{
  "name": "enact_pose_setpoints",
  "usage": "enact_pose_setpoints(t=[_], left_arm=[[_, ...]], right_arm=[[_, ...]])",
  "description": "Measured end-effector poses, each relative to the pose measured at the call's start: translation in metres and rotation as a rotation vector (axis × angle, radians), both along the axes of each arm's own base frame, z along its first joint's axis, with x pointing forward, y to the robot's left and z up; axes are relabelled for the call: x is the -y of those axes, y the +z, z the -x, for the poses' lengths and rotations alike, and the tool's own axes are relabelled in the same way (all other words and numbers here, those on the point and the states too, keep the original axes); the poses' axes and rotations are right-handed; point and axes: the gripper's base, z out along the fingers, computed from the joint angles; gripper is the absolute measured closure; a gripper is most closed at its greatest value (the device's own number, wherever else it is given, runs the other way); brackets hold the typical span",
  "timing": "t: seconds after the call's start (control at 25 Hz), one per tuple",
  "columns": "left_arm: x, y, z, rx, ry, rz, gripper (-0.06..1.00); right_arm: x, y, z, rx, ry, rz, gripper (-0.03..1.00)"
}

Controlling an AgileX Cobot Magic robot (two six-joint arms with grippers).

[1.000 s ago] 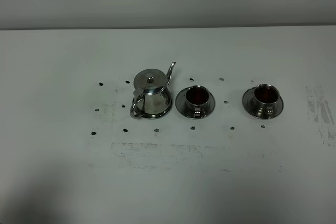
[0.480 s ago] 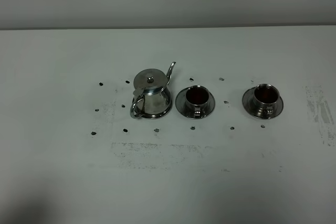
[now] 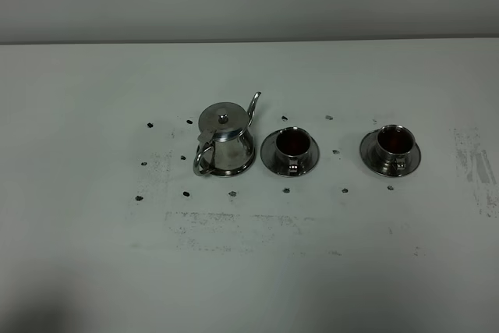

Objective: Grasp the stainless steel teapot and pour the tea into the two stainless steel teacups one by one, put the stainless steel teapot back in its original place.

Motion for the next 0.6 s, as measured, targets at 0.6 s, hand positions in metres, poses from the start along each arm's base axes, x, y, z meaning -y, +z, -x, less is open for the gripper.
enact_pose_setpoints(t=[0.6], left_arm=[[0.0,0.0,0.0,0.0,0.0,0.0,0.47]], right_arm=[[0.0,0.0,0.0,0.0,0.0,0.0,0.65]])
